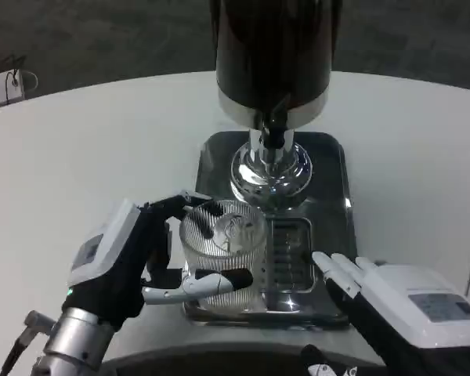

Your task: Grasp the cup under the faucet to collect the drink, then remove the cup.

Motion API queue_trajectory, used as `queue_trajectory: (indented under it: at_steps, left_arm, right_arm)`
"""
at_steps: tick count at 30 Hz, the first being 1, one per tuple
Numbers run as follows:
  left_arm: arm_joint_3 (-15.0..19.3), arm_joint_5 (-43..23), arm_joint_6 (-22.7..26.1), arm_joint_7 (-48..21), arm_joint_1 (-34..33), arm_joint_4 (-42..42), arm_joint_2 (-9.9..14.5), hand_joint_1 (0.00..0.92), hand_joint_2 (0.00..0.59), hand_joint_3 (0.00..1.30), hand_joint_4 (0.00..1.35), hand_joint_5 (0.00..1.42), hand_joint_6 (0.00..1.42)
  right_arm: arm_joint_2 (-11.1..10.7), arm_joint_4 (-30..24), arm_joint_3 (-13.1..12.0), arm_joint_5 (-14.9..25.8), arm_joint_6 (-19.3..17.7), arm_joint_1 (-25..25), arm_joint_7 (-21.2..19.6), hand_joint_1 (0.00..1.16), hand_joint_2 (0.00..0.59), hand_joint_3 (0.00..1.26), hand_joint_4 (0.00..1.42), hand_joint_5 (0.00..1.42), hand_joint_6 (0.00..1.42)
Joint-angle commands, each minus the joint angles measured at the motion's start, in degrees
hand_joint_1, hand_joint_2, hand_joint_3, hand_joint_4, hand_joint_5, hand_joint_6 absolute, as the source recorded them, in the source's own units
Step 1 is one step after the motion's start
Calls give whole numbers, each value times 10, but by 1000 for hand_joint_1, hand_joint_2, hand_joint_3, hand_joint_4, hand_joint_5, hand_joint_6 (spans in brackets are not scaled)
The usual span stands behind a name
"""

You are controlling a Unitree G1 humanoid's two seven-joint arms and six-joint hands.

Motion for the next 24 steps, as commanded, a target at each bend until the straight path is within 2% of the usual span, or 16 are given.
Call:
queue_trajectory:
  at_steps: [1,16,24]
  left_arm:
    - [-14,11,-5,33,-44,42,4,565,0,994,1102,1326,1242]
    - [-67,45,17,86,-165,152,-10,565,0,994,1102,1326,1242]
    - [-94,60,37,82,-207,191,-6,554,0,985,1086,1288,1213]
  right_arm:
    - [0,-7,-4,8,1,5,-4,520,478,3,0,0,0]
    - [-3,-17,-10,17,1,20,-1,520,478,3,0,0,0]
    - [-8,-18,-19,29,1,22,-1,520,478,3,0,0,0]
